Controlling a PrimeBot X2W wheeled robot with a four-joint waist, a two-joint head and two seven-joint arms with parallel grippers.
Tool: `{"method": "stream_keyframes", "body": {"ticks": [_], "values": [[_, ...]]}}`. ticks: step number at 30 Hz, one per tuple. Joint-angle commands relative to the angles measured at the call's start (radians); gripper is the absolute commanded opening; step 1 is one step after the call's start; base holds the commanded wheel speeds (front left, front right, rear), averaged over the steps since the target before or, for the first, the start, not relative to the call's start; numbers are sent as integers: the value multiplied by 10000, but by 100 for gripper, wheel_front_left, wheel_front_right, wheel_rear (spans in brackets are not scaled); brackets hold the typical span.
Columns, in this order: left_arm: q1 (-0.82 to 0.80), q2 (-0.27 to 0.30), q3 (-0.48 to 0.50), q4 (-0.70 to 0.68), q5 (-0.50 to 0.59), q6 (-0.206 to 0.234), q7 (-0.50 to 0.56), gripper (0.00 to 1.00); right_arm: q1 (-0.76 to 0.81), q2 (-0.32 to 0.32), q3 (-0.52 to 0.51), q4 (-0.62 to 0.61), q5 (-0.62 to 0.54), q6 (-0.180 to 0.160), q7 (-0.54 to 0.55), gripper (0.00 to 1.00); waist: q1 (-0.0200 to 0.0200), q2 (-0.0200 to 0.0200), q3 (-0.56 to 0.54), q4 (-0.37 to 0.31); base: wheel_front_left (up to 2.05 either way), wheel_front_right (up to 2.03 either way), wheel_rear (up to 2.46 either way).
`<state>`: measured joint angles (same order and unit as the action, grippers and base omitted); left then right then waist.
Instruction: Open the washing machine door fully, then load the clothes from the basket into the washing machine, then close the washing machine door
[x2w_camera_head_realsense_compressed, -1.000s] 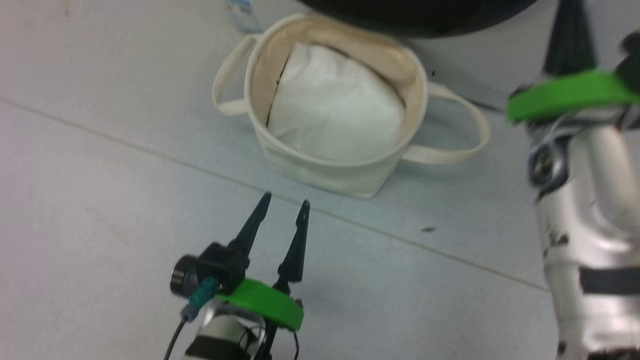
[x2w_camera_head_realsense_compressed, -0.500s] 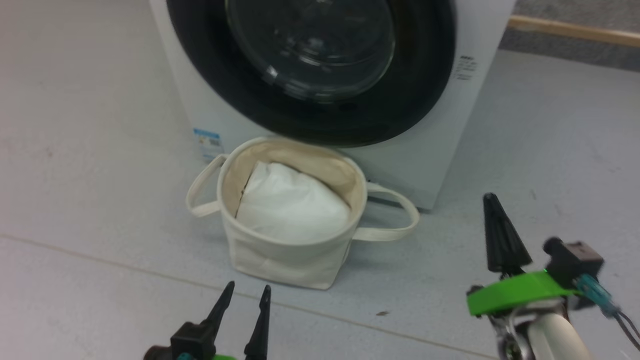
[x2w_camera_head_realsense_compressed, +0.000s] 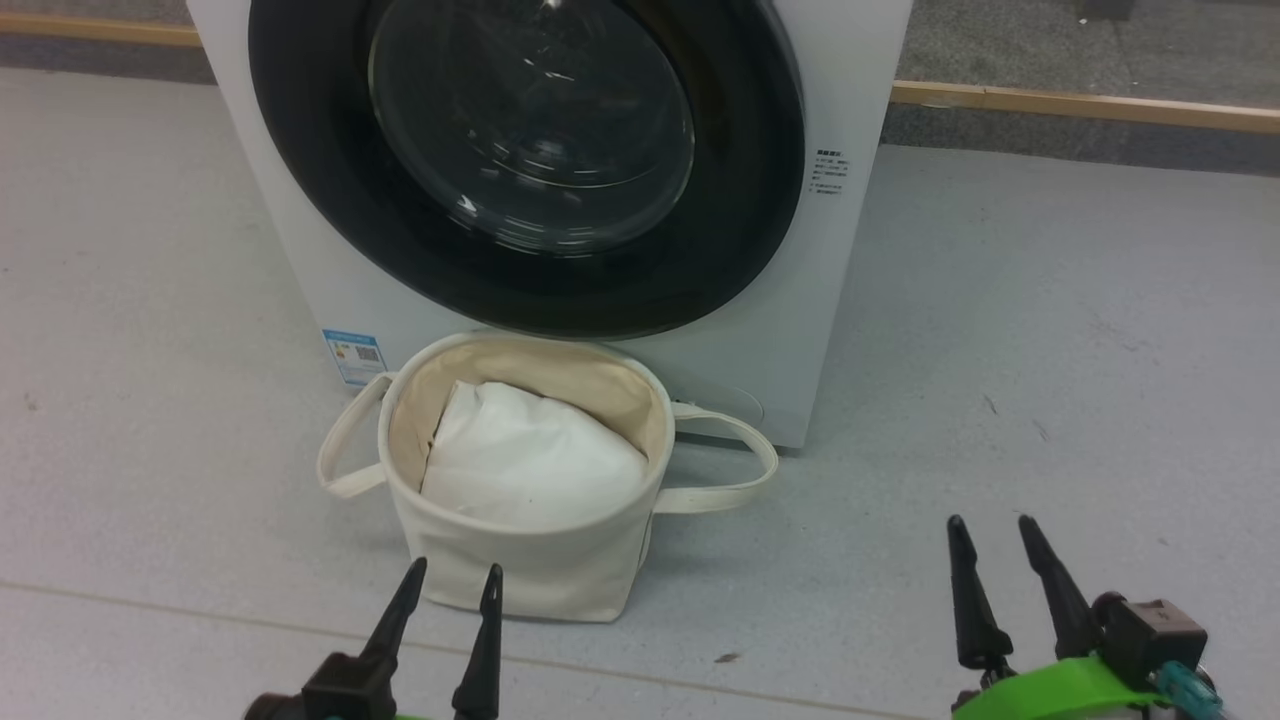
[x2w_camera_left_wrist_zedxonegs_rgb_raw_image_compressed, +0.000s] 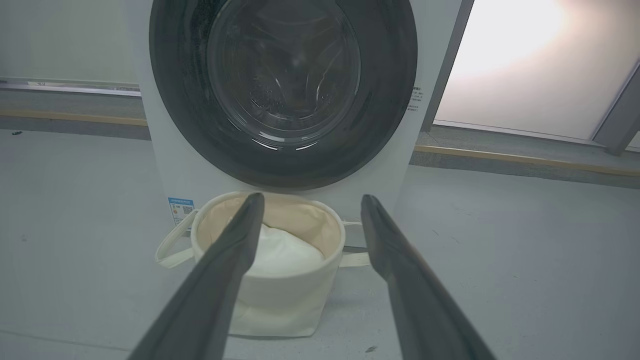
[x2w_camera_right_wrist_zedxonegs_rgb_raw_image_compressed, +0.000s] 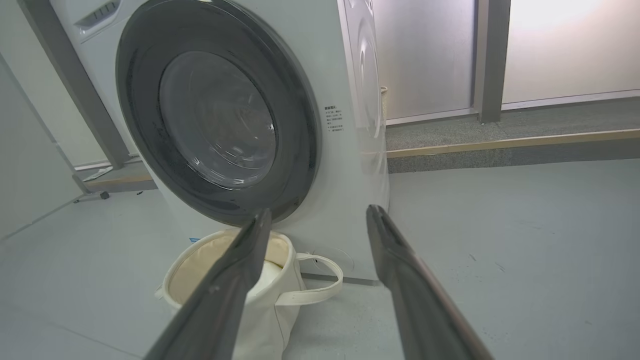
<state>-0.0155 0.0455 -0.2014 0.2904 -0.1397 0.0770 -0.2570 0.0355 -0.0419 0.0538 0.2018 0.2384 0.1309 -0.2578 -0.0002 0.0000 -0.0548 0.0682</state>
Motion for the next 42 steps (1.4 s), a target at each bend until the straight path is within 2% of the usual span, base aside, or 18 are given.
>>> {"method": "stream_keyframes", "body": {"ticks": [1,7,14,42], "values": [[-230,51,492,-457,83,122,-47,100,-369,-83,277,-278,-85,-2,-40,100,2,0,12,-25,0,0,0],[-126,49,397,-660,463,5,-47,100,-430,-83,-228,71,-87,-2,-40,100,2,0,30,-72,0,0,0],[-53,48,484,-432,173,53,-47,100,-515,-83,-780,7,-136,-2,-40,100,2,0,70,-125,0,0,0],[-54,47,564,-526,19,176,-47,100,-527,-83,-827,-86,-243,-2,-40,100,2,0,87,-139,0,0,0]]}}
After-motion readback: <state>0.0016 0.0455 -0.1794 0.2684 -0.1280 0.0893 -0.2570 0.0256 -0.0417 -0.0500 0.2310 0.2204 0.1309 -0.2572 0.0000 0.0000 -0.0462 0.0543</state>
